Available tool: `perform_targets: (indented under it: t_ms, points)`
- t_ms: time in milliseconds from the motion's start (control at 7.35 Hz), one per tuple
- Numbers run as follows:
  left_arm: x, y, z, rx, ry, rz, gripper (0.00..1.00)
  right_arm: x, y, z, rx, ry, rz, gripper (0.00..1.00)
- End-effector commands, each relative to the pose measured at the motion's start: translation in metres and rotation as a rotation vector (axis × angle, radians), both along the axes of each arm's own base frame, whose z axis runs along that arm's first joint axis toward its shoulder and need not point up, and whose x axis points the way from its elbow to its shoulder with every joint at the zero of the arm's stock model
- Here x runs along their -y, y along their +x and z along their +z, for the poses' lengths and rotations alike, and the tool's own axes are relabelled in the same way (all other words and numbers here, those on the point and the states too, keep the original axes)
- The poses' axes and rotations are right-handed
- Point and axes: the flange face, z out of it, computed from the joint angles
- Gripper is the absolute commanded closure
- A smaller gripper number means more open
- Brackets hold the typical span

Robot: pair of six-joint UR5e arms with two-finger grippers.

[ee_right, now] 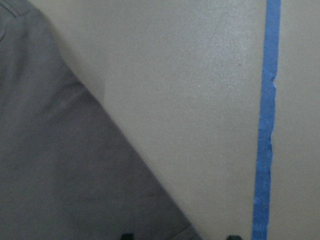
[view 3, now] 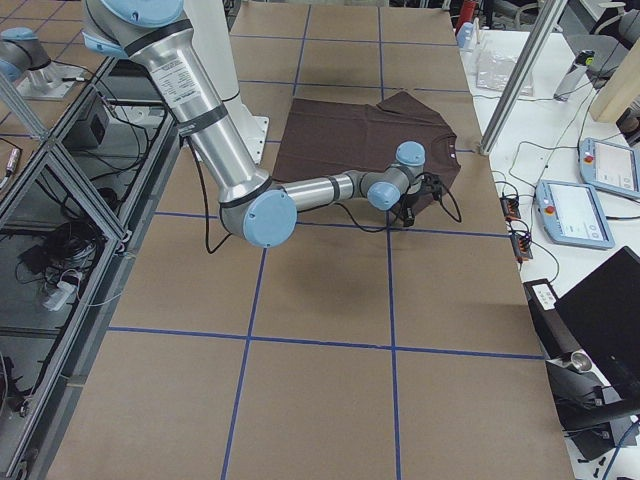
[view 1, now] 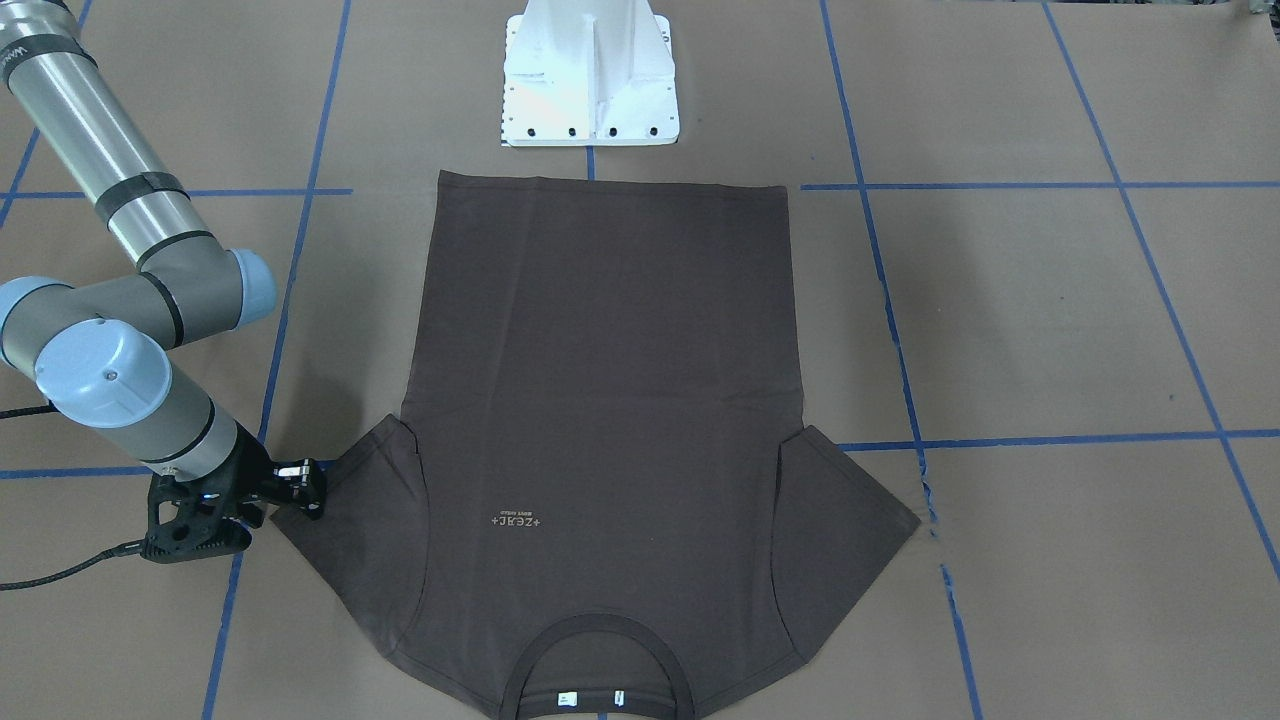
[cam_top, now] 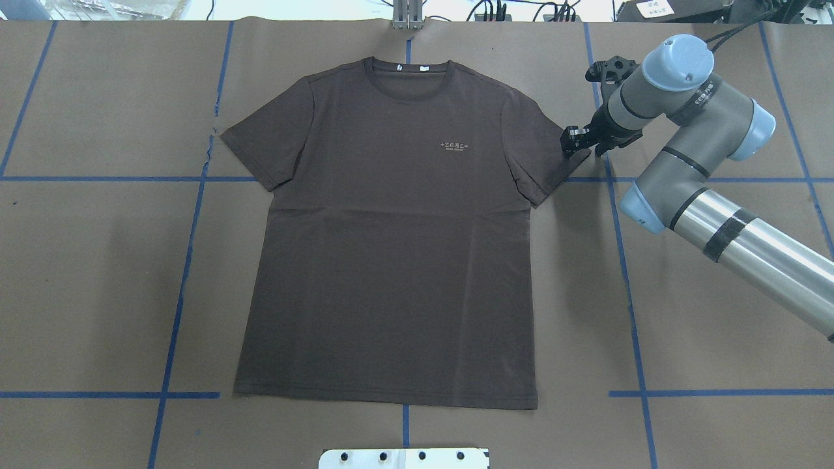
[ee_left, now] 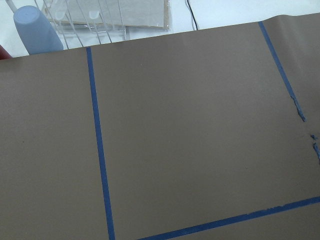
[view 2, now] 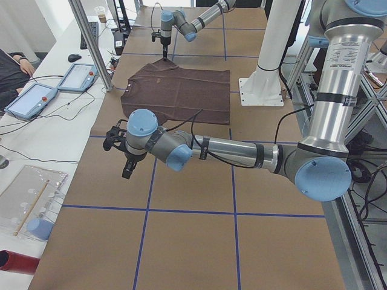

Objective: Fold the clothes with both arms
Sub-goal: 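Move the right gripper to the sleeve nearest it and grasp it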

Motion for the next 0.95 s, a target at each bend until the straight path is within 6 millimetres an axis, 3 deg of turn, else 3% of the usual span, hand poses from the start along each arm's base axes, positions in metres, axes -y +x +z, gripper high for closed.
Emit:
perform_targets:
  t_ms: [0,544,817]
  points:
    - [0.002,0.0,0.002,0.001,-0.004,0.001,0.0,0.001,-0.002,-0.007,0.005,0.009,-0.003,1.0]
    - [0.003,0.0,0.003,0.0,-0.007,0.0,0.0,0.006,-0.004,-0.041,0.043,0.044,-0.002,1.0]
    - [0.003,-0.001,0.007,0.002,-0.011,0.0,0.0,0.018,-0.019,-0.113,0.098,0.117,-0.006,1.0]
